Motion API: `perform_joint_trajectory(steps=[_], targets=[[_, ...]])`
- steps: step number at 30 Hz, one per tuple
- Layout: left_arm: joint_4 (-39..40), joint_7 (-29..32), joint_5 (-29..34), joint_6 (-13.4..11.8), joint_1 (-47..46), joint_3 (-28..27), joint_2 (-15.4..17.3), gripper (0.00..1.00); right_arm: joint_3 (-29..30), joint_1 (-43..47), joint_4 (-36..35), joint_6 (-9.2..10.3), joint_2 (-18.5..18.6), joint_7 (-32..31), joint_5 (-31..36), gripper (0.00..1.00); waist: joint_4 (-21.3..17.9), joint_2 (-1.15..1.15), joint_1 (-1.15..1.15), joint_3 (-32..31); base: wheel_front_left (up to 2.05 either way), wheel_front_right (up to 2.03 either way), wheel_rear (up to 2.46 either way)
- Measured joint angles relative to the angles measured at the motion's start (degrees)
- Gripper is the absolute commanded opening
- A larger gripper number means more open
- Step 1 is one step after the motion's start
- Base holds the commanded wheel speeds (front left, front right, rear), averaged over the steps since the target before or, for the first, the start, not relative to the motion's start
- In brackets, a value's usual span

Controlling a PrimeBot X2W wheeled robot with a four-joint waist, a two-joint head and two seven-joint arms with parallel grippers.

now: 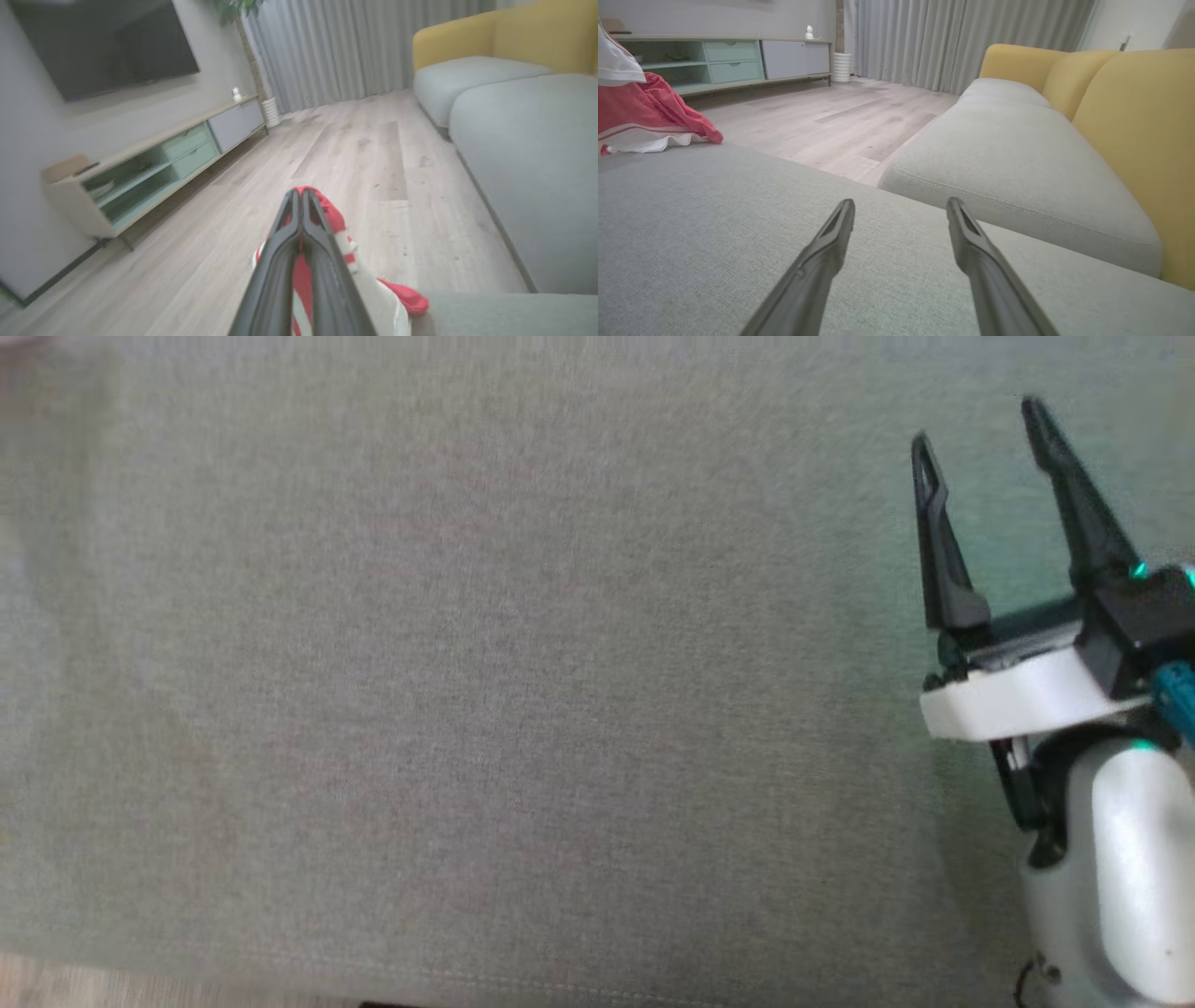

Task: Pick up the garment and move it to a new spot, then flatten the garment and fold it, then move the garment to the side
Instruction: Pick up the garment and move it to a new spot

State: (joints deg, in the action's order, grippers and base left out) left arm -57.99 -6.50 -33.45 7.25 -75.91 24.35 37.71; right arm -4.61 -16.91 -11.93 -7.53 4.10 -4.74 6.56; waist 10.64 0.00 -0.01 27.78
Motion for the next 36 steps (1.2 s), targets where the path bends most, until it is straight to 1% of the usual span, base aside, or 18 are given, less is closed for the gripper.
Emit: perform_joint_trajectory(steps=[3, 7, 10, 13, 17, 23, 25, 29, 33, 36], targets=[[5.35, 1.57, 0.76, 0.34, -0.67, 3.64, 0.04, 0.00, 1.05, 1.99, 2.10, 0.00, -0.19, 1.49, -1.33, 1.00, -0.85, 0.00, 0.00, -3.15, 0.00, 0.00, 0.00], [14.06, 4.44, 0.56, 0.34, -0.65, 8.18, -0.33, 0.00, 2.24, 4.11, 4.48, 0.00, -0.40, 3.48, -4.81, 1.00, -2.26, 0.00, 0.00, -7.44, 0.00, 0.00, 0.00], [21.19, 7.13, -0.37, 0.34, -0.57, 10.59, -1.43, 0.00, 2.90, 5.66, 6.08, 0.00, -0.63, 4.79, -6.73, 1.00, -3.67, 0.00, -0.01, -10.69, 0.00, 0.00, 0.00], [28.37, 10.16, -0.94, -0.25, -0.49, 11.74, -4.23, 0.00, 3.56, 7.39, 7.48, 0.00, -0.87, 5.88, -8.18, 1.00, -5.37, 0.00, -0.01, -13.80, 0.00, 0.00, 0.00], [37.27, 13.38, -3.16, -1.78, -0.19, 12.90, -7.86, 0.00, 4.52, 9.04, 9.05, 0.00, -1.01, 7.27, -9.72, 1.00, -8.05, 0.00, -0.01, -17.23, 0.00, 0.00, 0.00], [46.42, 15.56, -7.93, -4.59, 2.07, 12.62, -11.15, 0.00, 5.13, 10.33, 9.88, 0.00, -1.13, 7.87, -10.68, 1.00, -11.90, 0.00, 0.00, -20.11, 0.00, 0.00, 0.00], [48.38, 16.38, -9.46, -5.49, 4.33, 12.72, -11.79, 0.00, 5.31, 10.82, 9.99, 0.00, -1.15, 8.26, -10.69, 1.00, -12.76, 0.00, 0.00, -20.36, 0.00, 0.00, 0.00], [49.55, 16.51, -9.87, -7.56, 12.27, 13.92, -11.44, 0.00, 5.41, 10.94, 10.22, 0.00, -1.21, 8.37, -11.12, 1.00, -13.33, 0.00, 0.02, -19.18, 0.00, 0.00, 0.00], [46.25, 14.32, -10.43, -9.54, 23.54, 15.49, -10.84, 0.00, 4.87, 10.89, 10.58, 0.00, -1.32, 8.83, -11.21, 1.00, -14.00, 0.00, 0.02, -17.19, 0.00, 0.00, 0.00], [40.95, 12.04, -10.94, -10.40, 29.02, 15.90, -10.21, 0.00, 4.33, 10.38, 10.81, 0.00, -1.32, 8.86, -11.20, 1.00, -14.72, 0.00, 0.02, -15.34, 0.00, 0.00, 0.00]])
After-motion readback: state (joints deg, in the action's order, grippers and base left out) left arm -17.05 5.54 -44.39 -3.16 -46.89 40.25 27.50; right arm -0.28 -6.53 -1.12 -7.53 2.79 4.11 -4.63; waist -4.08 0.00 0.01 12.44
